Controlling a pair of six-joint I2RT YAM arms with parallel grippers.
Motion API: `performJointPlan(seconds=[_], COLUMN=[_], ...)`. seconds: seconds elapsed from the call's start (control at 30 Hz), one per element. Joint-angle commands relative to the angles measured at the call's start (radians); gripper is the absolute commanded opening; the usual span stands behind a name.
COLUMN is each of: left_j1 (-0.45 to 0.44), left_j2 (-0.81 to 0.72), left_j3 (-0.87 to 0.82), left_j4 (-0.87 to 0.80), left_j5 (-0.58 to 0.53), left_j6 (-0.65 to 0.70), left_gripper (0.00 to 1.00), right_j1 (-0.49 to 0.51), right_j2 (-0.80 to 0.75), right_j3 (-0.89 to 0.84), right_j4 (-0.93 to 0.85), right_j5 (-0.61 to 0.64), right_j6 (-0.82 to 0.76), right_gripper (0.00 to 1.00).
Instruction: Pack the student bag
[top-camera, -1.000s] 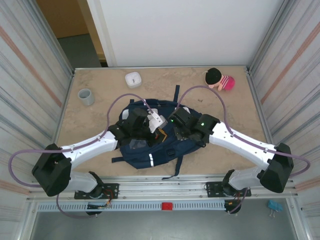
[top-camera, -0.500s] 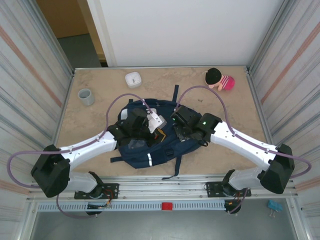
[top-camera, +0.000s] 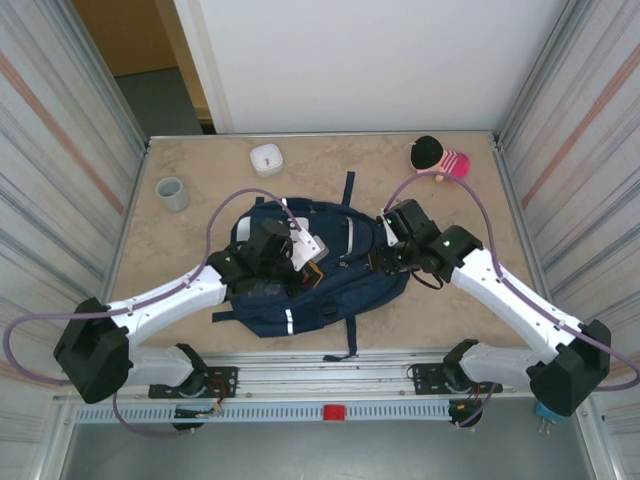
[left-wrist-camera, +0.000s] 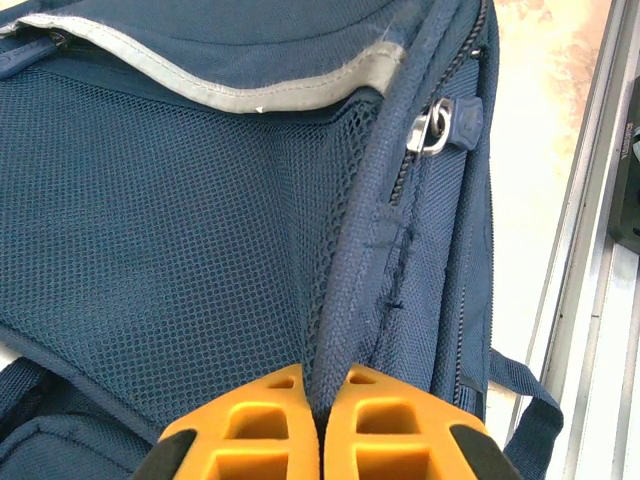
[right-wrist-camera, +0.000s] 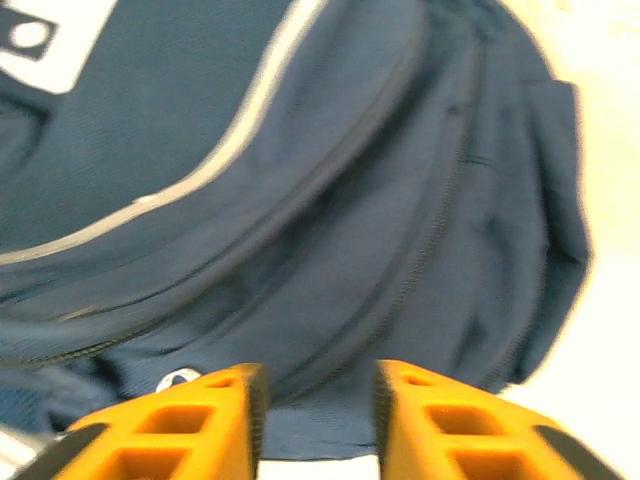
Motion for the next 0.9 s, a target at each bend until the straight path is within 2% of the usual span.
performJointPlan(seconds=[0.0, 0.07, 0.17, 0.4, 0.6, 0.7, 0.87], left_j1=[0.001, 0.001, 0.001, 0.0, 0.001, 0.0, 0.0], left_j2=[-0.043, -0.045, -0.049, -0.058, -0.057, -0.058, -0.053], left_j3=[0.0, 0.0, -0.007, -0.005, -0.003, -0.004, -0.004], left_j4=[0.02, 0.029, 0.046, 0.068, 0.082, 0.095, 0.095], left_j5=[0.038, 0.05, 0.061, 0.081, 0.094, 0.101, 0.095], left_j6=[-0.01, -0.017, -0.026, -0.037, -0.043, -0.045, -0.043], left_gripper=[0.0, 0.0, 0.0, 0.0, 0.0, 0.0, 0.0], right_j1=[0.026, 0.063, 0.122, 0.172, 0.207, 0.224, 0.266], right_j2=[-0.061, -0.08, -0.076, 0.033, 0.09, 0.105, 0.117], right_j3=[-0.029, -0.043, -0.049, -0.022, -0.007, -0.01, 0.019], right_j4=[0.093, 0.141, 0.182, 0.166, 0.171, 0.204, 0.217], right_j5=[-0.182, -0.225, -0.187, -0.058, 0.034, 0.071, 0.168], right_j6=[-0.067, -0.061, -0.072, -0.101, -0.103, -0.079, -0.053], right_gripper=[0.45, 0.52, 0.55, 0.54, 0.48, 0.38, 0.15])
